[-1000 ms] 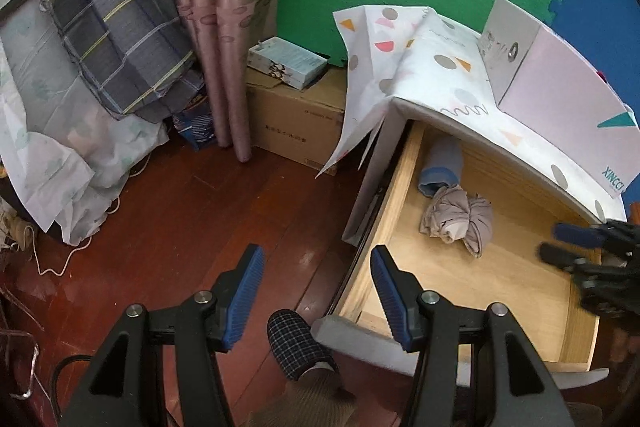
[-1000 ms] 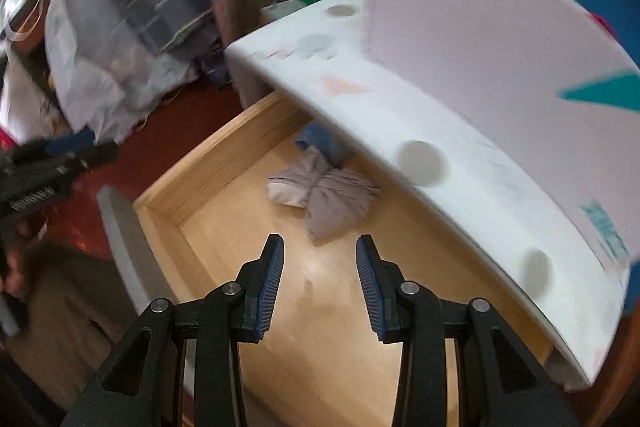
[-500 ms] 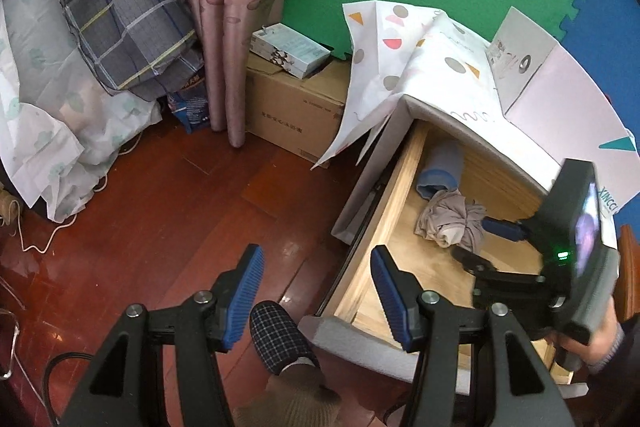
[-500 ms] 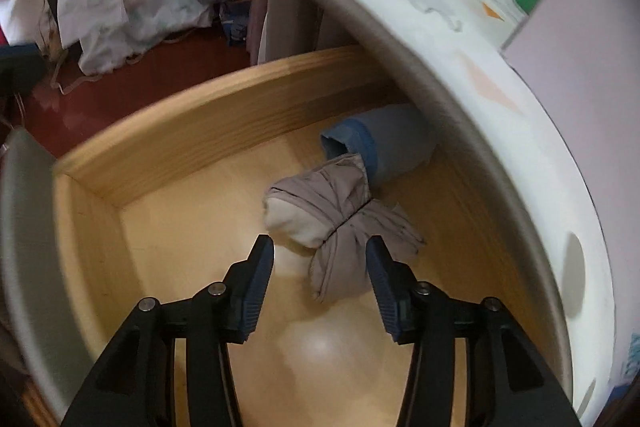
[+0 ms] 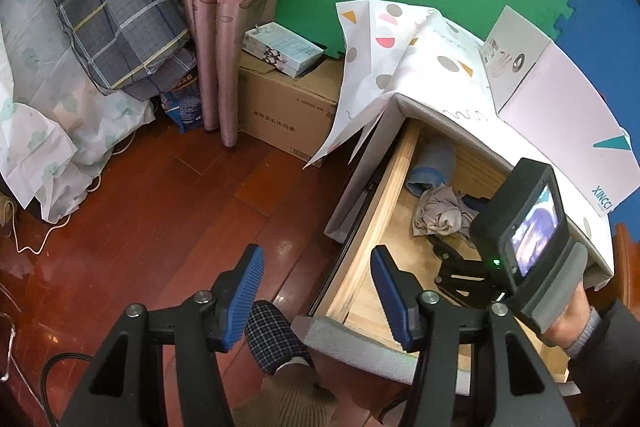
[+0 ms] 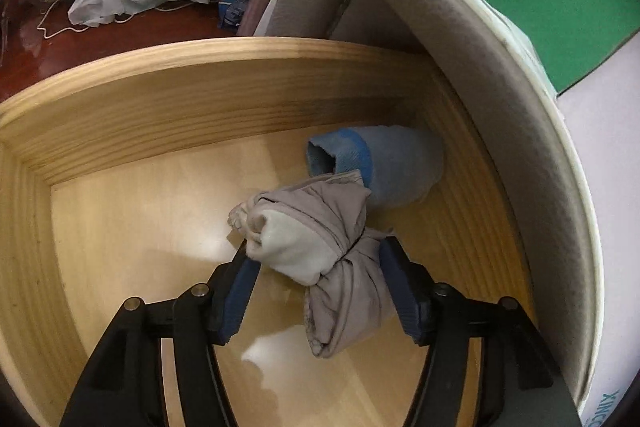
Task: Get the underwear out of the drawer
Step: 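Return the right gripper into the drawer and grasp the grey bundled garment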
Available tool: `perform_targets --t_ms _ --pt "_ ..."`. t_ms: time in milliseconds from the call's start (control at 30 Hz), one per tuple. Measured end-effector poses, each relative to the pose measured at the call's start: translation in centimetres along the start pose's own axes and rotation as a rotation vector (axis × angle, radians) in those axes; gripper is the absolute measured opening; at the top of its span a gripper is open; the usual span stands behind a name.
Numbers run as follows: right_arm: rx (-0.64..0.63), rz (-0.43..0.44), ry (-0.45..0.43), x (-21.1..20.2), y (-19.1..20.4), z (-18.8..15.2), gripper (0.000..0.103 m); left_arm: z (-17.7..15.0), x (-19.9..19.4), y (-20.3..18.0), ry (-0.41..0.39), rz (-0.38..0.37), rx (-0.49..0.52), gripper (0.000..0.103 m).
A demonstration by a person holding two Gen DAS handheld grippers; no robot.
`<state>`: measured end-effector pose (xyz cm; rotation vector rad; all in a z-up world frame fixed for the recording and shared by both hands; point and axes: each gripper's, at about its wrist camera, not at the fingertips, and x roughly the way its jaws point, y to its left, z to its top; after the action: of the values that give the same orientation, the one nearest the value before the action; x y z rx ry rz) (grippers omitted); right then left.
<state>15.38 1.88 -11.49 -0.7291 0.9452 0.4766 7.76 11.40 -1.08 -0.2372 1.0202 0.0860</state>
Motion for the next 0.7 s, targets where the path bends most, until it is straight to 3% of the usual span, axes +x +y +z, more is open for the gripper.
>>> perform_targets --t_ms 367,700 --pt "0.048 -0.02 -0.003 1.3 -0.5 0.9 0.057 -0.1 0.3 -0.3 0.012 0.0 0.012 0.057" --pt "0.088 0.028 0.068 0.3 -1.7 -0.6 0.051 0.0 0.3 -0.3 0.006 0.001 0.008 0.057"
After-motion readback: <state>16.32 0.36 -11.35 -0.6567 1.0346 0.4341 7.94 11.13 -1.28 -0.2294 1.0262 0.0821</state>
